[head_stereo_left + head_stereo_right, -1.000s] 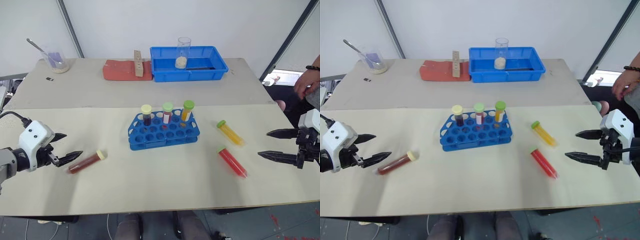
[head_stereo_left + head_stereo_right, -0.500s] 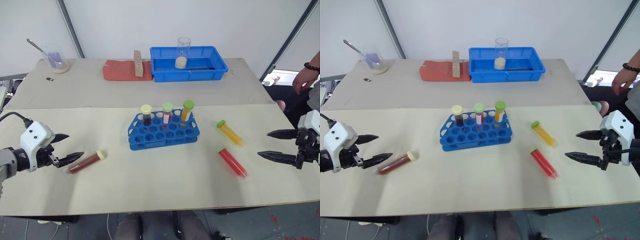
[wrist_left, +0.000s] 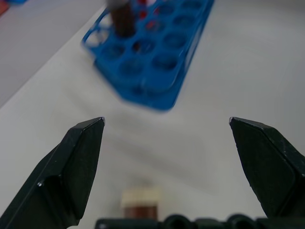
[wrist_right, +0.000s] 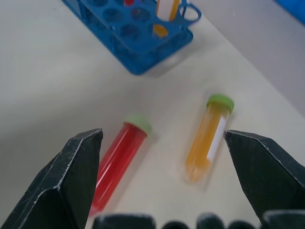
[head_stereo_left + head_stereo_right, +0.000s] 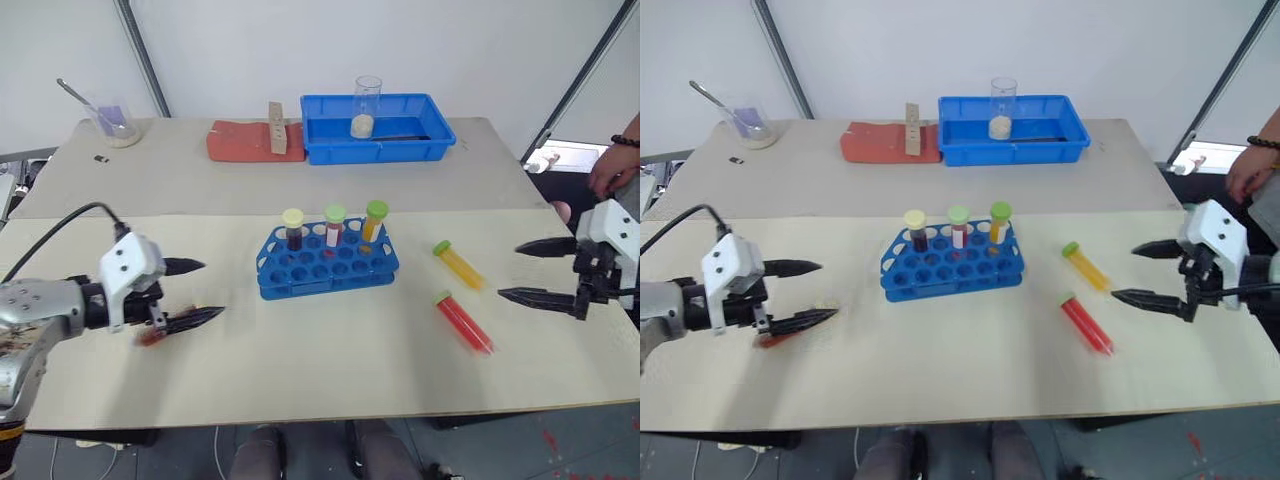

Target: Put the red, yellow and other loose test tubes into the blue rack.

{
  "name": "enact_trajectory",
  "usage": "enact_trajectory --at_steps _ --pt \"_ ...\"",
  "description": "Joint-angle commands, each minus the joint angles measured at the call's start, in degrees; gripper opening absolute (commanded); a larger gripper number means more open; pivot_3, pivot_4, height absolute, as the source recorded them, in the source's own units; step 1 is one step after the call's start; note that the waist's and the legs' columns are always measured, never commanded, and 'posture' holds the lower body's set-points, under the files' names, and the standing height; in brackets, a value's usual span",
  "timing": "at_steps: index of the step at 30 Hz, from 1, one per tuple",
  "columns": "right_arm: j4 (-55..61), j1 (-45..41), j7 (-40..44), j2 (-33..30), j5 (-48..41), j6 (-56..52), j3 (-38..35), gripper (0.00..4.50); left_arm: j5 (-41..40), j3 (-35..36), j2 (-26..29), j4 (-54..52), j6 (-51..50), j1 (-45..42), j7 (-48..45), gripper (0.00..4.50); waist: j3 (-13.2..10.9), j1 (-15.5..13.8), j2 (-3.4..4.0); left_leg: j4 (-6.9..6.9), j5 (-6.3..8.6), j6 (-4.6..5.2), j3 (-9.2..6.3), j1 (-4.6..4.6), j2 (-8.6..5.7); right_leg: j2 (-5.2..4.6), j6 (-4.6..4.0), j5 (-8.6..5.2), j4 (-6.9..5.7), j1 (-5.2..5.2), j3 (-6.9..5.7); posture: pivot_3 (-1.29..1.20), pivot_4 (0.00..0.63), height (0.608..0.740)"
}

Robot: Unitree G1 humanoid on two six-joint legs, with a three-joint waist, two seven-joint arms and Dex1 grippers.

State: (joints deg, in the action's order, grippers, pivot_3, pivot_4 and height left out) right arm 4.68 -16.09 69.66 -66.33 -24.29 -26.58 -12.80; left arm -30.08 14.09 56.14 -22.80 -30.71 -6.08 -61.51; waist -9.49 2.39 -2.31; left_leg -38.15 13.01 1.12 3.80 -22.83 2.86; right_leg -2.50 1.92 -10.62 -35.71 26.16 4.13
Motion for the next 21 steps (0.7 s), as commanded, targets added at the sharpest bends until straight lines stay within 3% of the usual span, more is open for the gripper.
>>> enact_trajectory --at_steps 1,6,11,13,21 --pt "0.21 -7.03 -1.92 -1.21 3.49 -6.23 6.76 4.48 -2.85 -3.46 -0.18 -4.8 -1.33 -2.48 -1.3 4.5 0.0 0.24 0.0 -0.03 0.0 0.0 -0.01 0.02 0.0 0.01 -0.03 -0.02 -0.05 0.0 0.0 0.0 0.15 0.74" --pt "-8.38 -21.52 -1.61 2.09 12.81 -13.63 21.63 4.48 -3.53 -9.74 -1.44 -7.67 -0.68 -6.44 -3.12 4.5 0.0 0.13 0.0 -0.1 -0.01 0.0 -0.03 0.07 -0.01 0.05 -0.42 -0.25 -0.19 0.02 0.03 0.0 0.15 0.74" --pt "-28.45 -35.55 -1.87 11.02 22.77 -12.2 32.32 4.48 -3.95 -13.63 -4.2 -8.57 -0.78 -10.26 -2.63 4.5 -0.01 0.18 -0.01 -0.23 -0.01 0.01 -0.07 -0.02 -0.03 0.07 -0.39 -0.22 -0.19 0.01 0.04 0.0 0.15 0.74" --pt "-37.94 -40.0 -2.38 14.66 25.48 -9.77 34.11 4.48 -3.76 -14.29 -5.33 -8.58 -0.9 -10.94 -1.81 4.5 -0.01 0.14 -0.01 -0.26 -0.01 0.02 -0.12 -0.09 -0.06 0.08 -0.11 0.05 -0.18 0.02 0.04 0.0 0.15 0.74" --pt "-64.02 -49.87 -6.0 24.89 32.08 -0.45 34.72 4.48 -2.98 -15.47 -7.67 -8.76 -1.14 -11.09 0.98 4.5 -0.01 0.18 0.0 -0.28 -0.01 0.02 -0.31 -0.27 -0.12 0.07 -0.27 0.18 -0.13 0.02 -0.02 0.0 0.15 0.74"
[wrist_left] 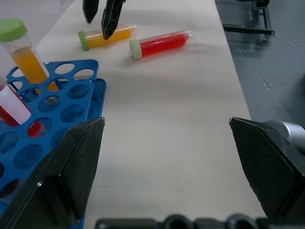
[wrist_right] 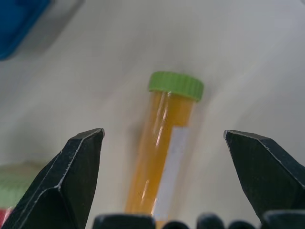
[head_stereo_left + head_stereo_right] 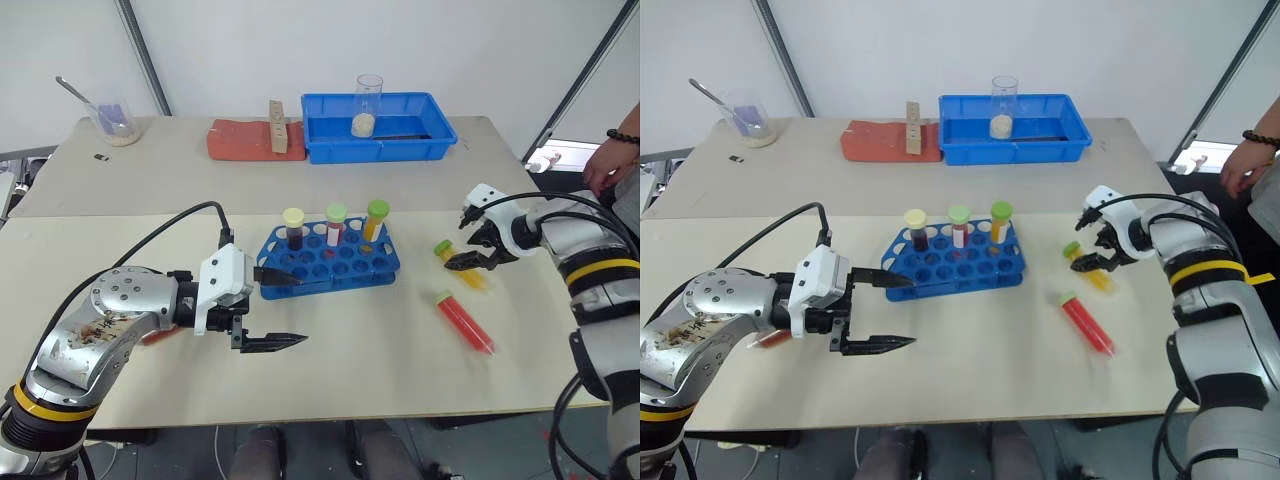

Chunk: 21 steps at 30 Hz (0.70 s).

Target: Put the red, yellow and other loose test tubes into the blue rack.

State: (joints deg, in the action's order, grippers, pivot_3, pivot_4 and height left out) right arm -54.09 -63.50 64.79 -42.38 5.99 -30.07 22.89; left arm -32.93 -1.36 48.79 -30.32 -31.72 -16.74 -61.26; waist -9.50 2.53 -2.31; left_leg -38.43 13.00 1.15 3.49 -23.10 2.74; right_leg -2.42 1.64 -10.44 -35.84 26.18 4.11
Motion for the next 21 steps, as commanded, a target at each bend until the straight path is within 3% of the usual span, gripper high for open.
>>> enact_trajectory --at_steps 1,2,11,16,19,21 --pt "-7.02 -3.06 -1.14 1.6 2.3 3.69 -1.11 4.48 -0.08 -0.05 -0.34 -1.19 -0.11 -0.44 0.82 4.5 0.0 0.03 0.0 0.0 0.0 0.0 0.0 -0.01 0.0 0.0 0.0 0.0 0.0 0.0 0.0 0.0 0.15 0.74" --pt "-8.48 -3.56 -1.23 2.23 2.62 4.23 -1.35 3.97 -0.02 -0.04 -0.35 -1.12 -0.07 -0.43 0.89 4.5 0.0 0.01 0.0 0.0 0.0 0.0 -0.01 -0.01 -0.01 0.0 0.0 0.0 -0.01 0.0 0.0 0.0 0.15 0.74" --pt "-13.16 -5.78 0.03 4.66 3.64 4.33 -3.83 1.03 0.78 -0.3 -0.66 0.34 0.99 0.04 0.85 4.5 0.0 0.3 0.01 -0.22 0.0 0.0 -0.04 0.02 0.0 0.01 0.04 0.02 -0.19 -0.02 0.0 0.0 0.15 0.74" --pt "-7.56 -5.28 3.6 2.8 2.45 2.44 -6.22 0.95 1.14 0.52 -1.07 2.42 2.43 -0.14 0.08 4.5 -0.02 0.31 0.04 -0.27 0.0 0.0 -0.05 0.0 0.0 0.01 0.05 0.02 -0.22 -0.02 0.0 0.0 0.15 0.74" --pt "9.58 0.18 6.27 -0.98 -2.06 -1.99 -11.06 0.95 1.39 1.62 -1.68 4.23 3.92 -0.12 0.16 4.5 -0.06 0.02 0.11 -0.27 0.0 0.0 -0.07 -0.05 0.0 0.01 0.05 0.02 -0.21 0.0 -0.01 0.0 0.15 0.74" --pt "27.93 8.81 6.54 -2.62 -8.78 -6.75 -18.25 0.95 0.5 2.59 -2.75 5.59 4.25 -0.64 0.57 4.5 -0.07 -0.37 0.12 -0.27 0.01 0.0 -0.12 -0.1 0.0 0.0 0.08 -0.01 -0.21 0.01 -0.06 0.0 0.15 0.74"
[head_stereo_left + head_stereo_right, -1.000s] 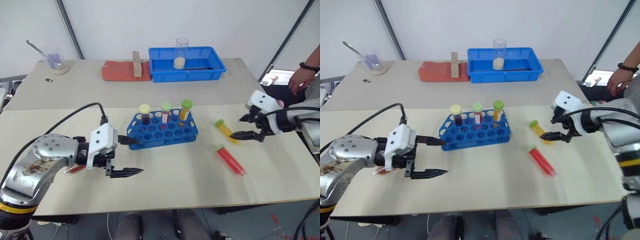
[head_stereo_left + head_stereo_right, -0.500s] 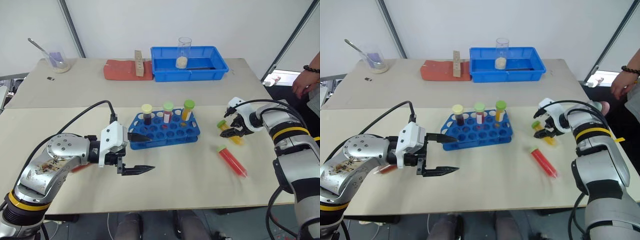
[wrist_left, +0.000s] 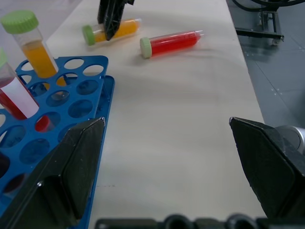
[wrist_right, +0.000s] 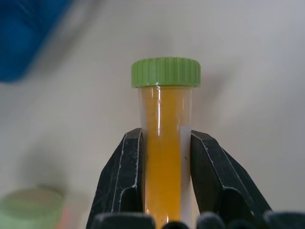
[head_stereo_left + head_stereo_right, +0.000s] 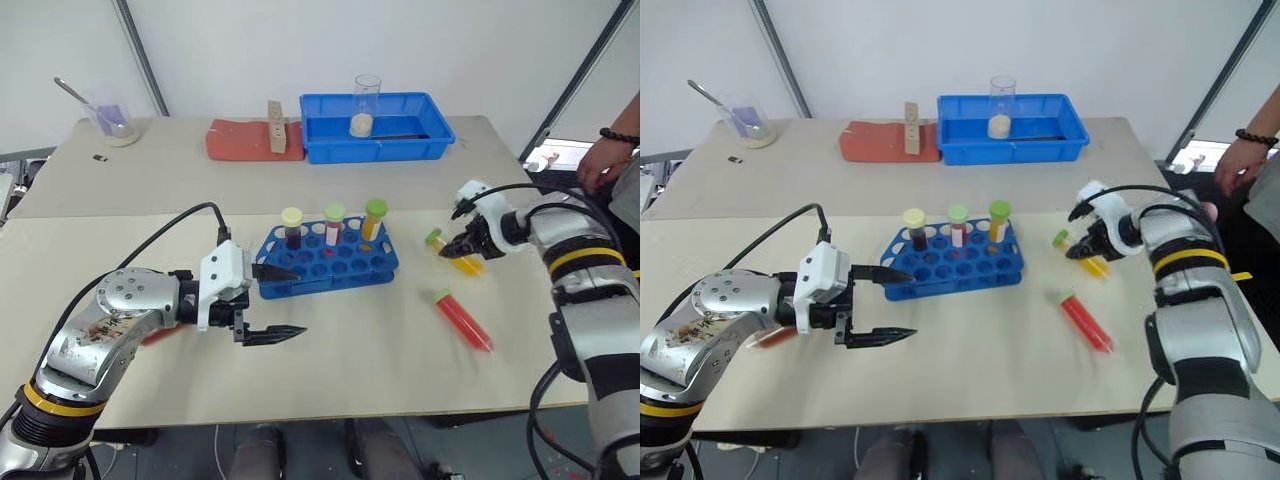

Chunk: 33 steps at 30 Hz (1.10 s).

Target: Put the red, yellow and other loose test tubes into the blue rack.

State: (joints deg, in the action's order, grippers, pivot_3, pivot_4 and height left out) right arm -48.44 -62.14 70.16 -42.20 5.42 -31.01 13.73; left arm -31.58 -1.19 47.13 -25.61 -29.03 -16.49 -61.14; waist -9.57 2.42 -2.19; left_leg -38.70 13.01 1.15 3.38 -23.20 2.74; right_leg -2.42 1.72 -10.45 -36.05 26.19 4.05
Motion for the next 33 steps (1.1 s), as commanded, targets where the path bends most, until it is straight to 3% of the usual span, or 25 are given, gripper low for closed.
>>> enact_trajectory --at_steps 1,2,6,10,13,19,33 --pt "31.53 12.3 0.63 -2.6 -12.32 -8.48 -13.57 0.95 -1.34 2.71 -1.57 1.49 1.53 -1.27 0.54 4.5 0.0 -0.76 0.0 0.01 0.0 0.01 -0.04 -0.03 0.01 0.0 0.0 0.0 0.04 -0.01 -0.06 0.0 0.15 0.74" --pt "38.29 15.84 -0.21 -2.34 -15.27 -10.8 -16.71 0.95 -1.59 2.94 -1.87 1.92 1.48 -1.52 0.48 4.5 0.0 -1.02 0.0 0.02 0.02 0.03 -0.14 -0.06 0.01 0.01 0.02 -0.05 0.05 -0.03 -0.14 0.0 0.15 0.74" --pt "60.18 29.31 -10.58 8.36 -25.6 -12.52 -27.78 0.95 -0.38 1.87 -3.1 3.73 2.67 -2.97 -0.5 4.5 0.0 -1.17 -0.01 -0.04 0.05 0.06 -0.14 -0.02 0.03 0.04 0.11 -0.11 0.0 -0.05 -0.13 0.0 0.15 0.74" --pt "68.85 35.97 -20.72 15.99 -24.53 -6.69 -26.48 0.95 0.21 1.07 -3.86 5.22 2.89 -4.47 -0.91 4.5 0.0 -1.25 0.0 -0.19 -0.05 -0.08 -0.09 -0.02 0.02 0.03 0.4 -0.08 -0.03 -0.05 -0.08 0.0 0.15 0.74" --pt "68.09 39.25 -27.9 22.59 -21.69 4.09 -25.2 0.95 0.43 0.1 -4.78 6.36 2.81 -5.78 -1.14 4.5 0.02 -1.23 -0.04 -0.22 -0.12 -0.17 -0.09 0.05 0.03 0.05 0.32 -0.08 -0.02 -0.12 -0.08 0.0 0.15 0.74" --pt "62.26 40.07 -35.17 28.29 -19.07 14.95 -23.12 0.95 1.14 -1.01 -6.88 8.09 3.68 -6.42 -0.73 4.5 0.02 -1.22 -0.02 -0.17 -0.12 -0.16 -0.08 -0.01 0.03 0.06 0.34 -0.05 0.01 -0.08 -0.06 0.0 0.15 0.74" --pt "52.6 42.9 -38.19 29.6 -16.22 28.04 -16.78 0.95 1.51 -1.25 -9.01 7.32 2.72 -5.69 0.35 4.5 0.02 -0.48 -0.02 -0.13 -0.12 -0.16 -0.11 -0.02 0.04 0.06 0.3 -0.06 0.01 -0.07 -0.06 0.0 0.15 0.74"
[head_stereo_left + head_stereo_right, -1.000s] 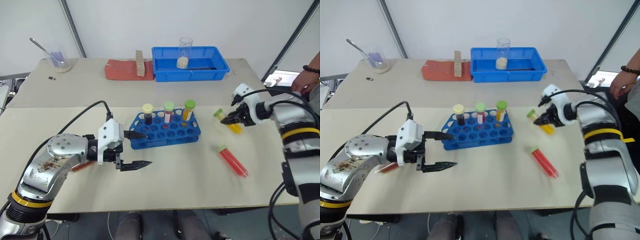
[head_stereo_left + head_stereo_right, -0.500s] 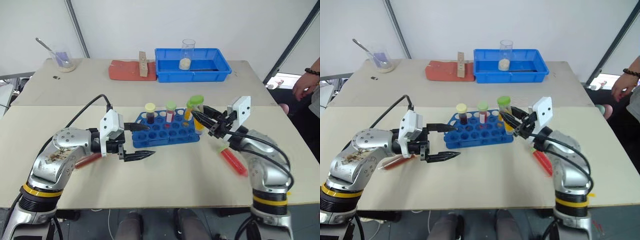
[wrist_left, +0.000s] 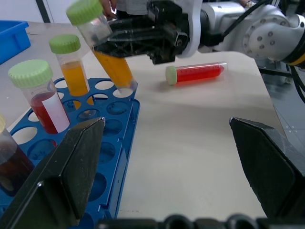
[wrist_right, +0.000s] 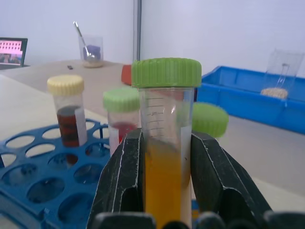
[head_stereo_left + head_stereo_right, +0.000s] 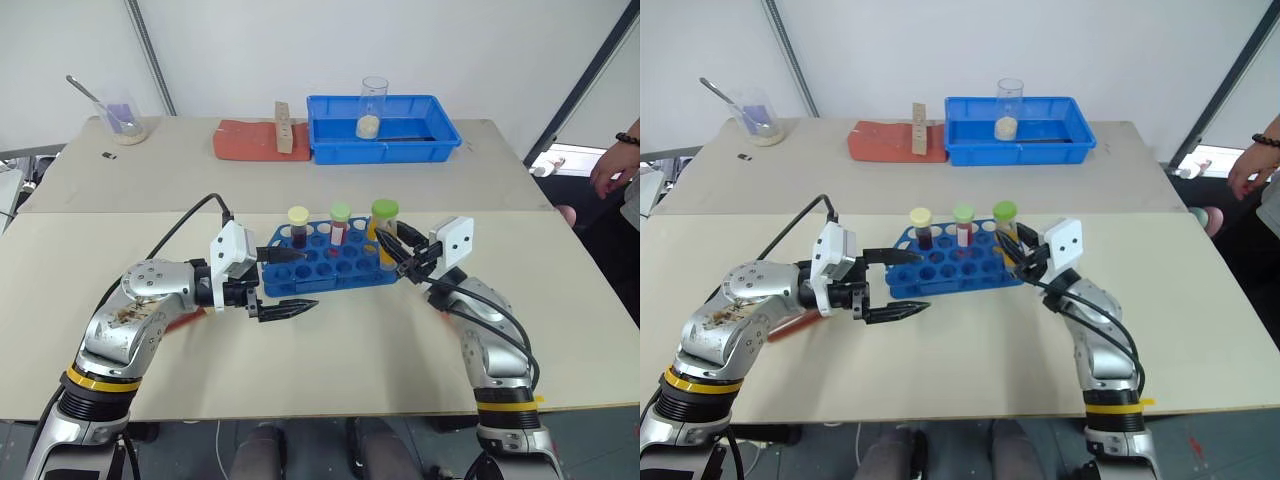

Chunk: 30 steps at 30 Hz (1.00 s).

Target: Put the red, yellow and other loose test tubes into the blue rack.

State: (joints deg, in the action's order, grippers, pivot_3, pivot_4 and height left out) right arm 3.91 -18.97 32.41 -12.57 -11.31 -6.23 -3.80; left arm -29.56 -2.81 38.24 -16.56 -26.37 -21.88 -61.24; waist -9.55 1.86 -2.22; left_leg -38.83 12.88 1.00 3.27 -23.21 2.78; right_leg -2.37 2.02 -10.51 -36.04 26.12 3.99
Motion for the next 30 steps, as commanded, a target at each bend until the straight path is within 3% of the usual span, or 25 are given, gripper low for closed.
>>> enact_trajectory --at_steps 1,14,30 --pt "-0.24 -0.23 -0.67 0.05 0.8 3.89 1.17 0.95 -0.52 0.35 -0.16 -1.78 -0.06 -0.35 0.54 4.5 0.0 0.23 0.0 0.0 0.0 0.0 -0.01 0.0 0.0 0.0 0.01 -0.01 0.0 0.0 -0.01 0.0 0.15 0.74" --pt "-4.68 0.02 -3.47 0.45 2.17 10.35 3.11 0.94 -1.2 0.9 -0.09 -3.16 -2.62 -1.37 2.49 4.5 0.0 0.53 0.0 0.01 0.0 0.0 -0.03 0.01 0.01 0.0 0.03 -0.02 0.0 -0.02 -0.01 0.0 0.15 0.74" --pt "-5.83 2.6 -10.65 6.11 2.34 13.11 3.03 0.94 -1.72 0.37 -1.91 -4.83 -4.87 -2.4 5.38 4.5 0.0 0.62 0.0 0.01 0.0 0.0 -0.05 0.04 0.02 0.01 0.03 -0.03 -0.01 -0.03 0.0 0.0 0.15 0.74"
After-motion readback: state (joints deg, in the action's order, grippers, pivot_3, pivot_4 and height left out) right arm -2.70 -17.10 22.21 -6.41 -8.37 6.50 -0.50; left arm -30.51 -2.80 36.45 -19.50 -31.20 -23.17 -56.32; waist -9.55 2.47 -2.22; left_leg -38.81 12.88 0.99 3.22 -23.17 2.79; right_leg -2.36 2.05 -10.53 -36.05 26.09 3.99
